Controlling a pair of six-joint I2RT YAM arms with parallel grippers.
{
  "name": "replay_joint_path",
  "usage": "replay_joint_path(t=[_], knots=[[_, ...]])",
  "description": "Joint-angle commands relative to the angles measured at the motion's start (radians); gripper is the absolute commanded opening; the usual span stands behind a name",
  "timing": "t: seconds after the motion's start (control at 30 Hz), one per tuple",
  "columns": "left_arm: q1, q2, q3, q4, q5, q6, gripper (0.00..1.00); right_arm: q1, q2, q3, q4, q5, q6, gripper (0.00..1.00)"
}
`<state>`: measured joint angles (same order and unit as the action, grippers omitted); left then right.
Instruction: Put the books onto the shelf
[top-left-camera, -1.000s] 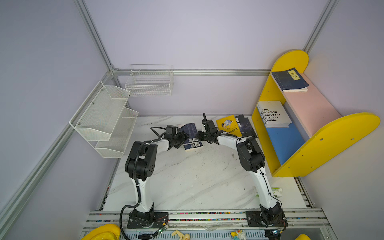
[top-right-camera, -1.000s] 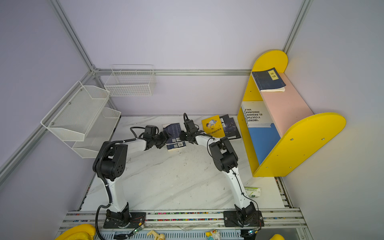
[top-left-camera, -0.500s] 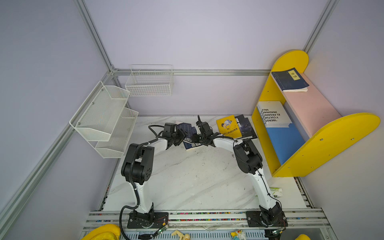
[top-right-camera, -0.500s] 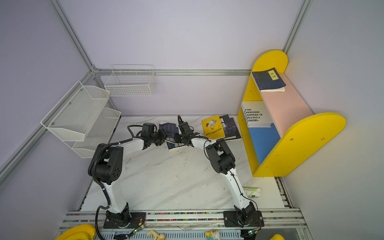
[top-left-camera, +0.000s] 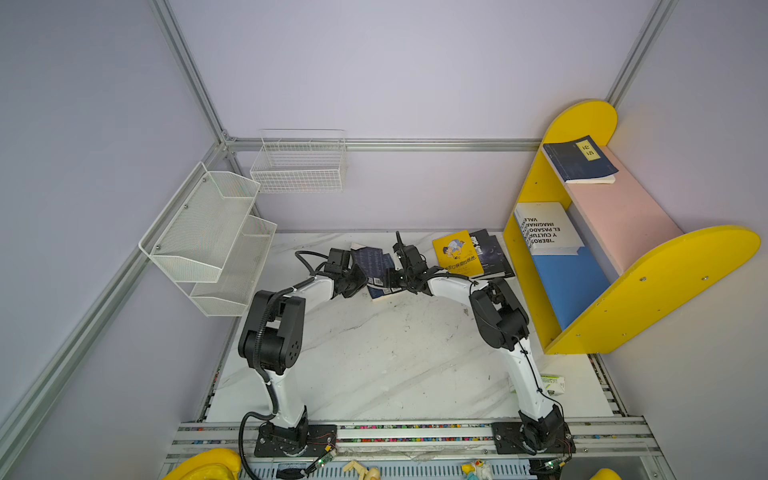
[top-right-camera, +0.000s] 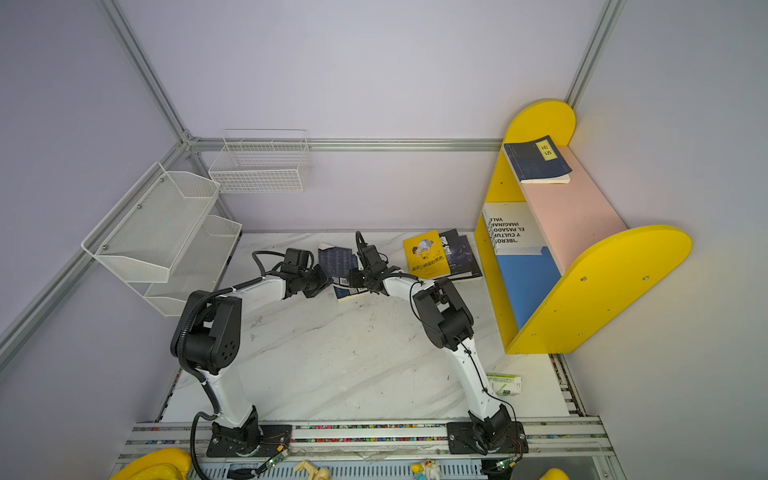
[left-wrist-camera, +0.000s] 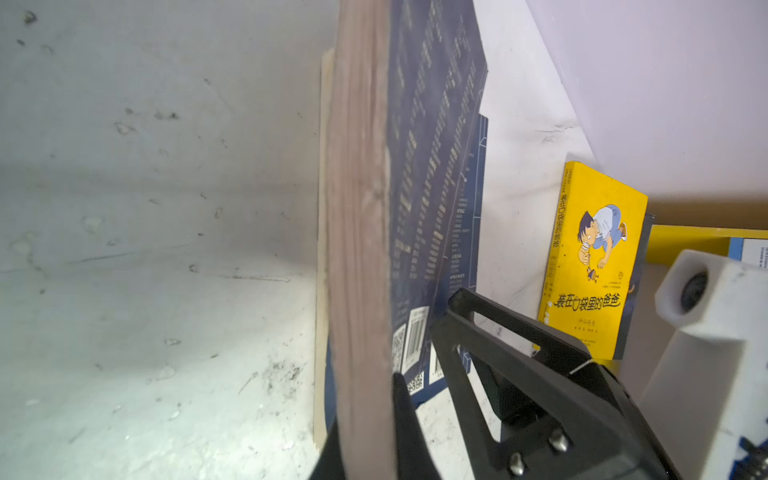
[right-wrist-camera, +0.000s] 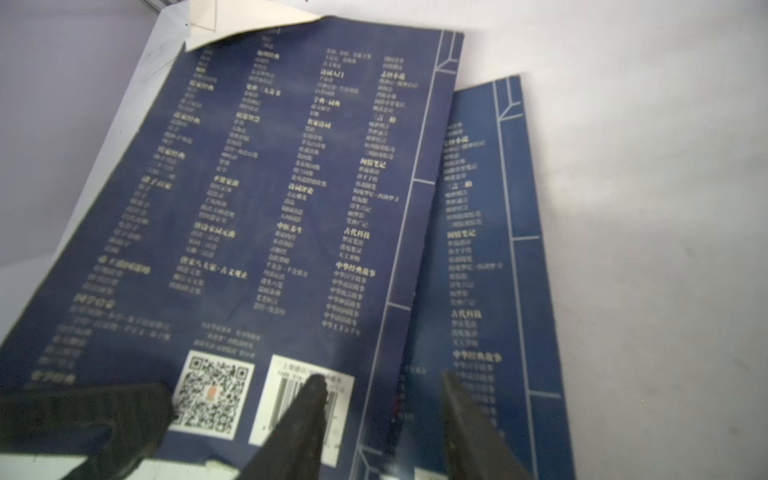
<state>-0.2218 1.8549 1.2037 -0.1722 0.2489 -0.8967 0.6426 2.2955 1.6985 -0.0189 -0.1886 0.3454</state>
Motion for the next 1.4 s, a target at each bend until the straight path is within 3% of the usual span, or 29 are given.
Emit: replay_joint_path(t=[0.0,0.17,0.3,0.53,0.9,1.0,1.2,1.37], knots=[[0.006,-0.104,0.138,0.016,0.018,0.022,0.0,0.008,-0.16,-0.057,0.01,0.138,-0.083,0.58],[0.01,-0.129,0.232,-0.087,0.031,0.022,0.0,0.024,-0.315,-0.177,0.015,0.199,-0.213,0.7],[0.014,-0.111,0.309,-0.169,0.073,0.014,0.0,0.109,-0.377,-0.208,-0.007,0.282,-0.345,0.74],[0.035,-0.074,0.424,-0.294,0.207,0.02,0.0,0.214,-0.344,-0.162,-0.036,0.41,-0.511,0.78],[0.038,-0.052,0.477,-0.379,0.318,0.049,0.0,0.24,-0.305,-0.172,0.132,0.656,-0.627,0.77],[0.038,-0.039,0.506,-0.403,0.334,0.062,0.0,0.239,-0.309,-0.182,0.143,0.632,-0.642,0.76],[0.041,-0.016,0.574,-0.429,0.367,0.076,0.0,0.239,-0.257,-0.147,0.123,0.609,-0.667,0.61],[0.041,-0.002,0.618,-0.453,0.403,0.085,0.0,0.239,-0.226,-0.134,0.157,0.662,-0.675,0.31]])
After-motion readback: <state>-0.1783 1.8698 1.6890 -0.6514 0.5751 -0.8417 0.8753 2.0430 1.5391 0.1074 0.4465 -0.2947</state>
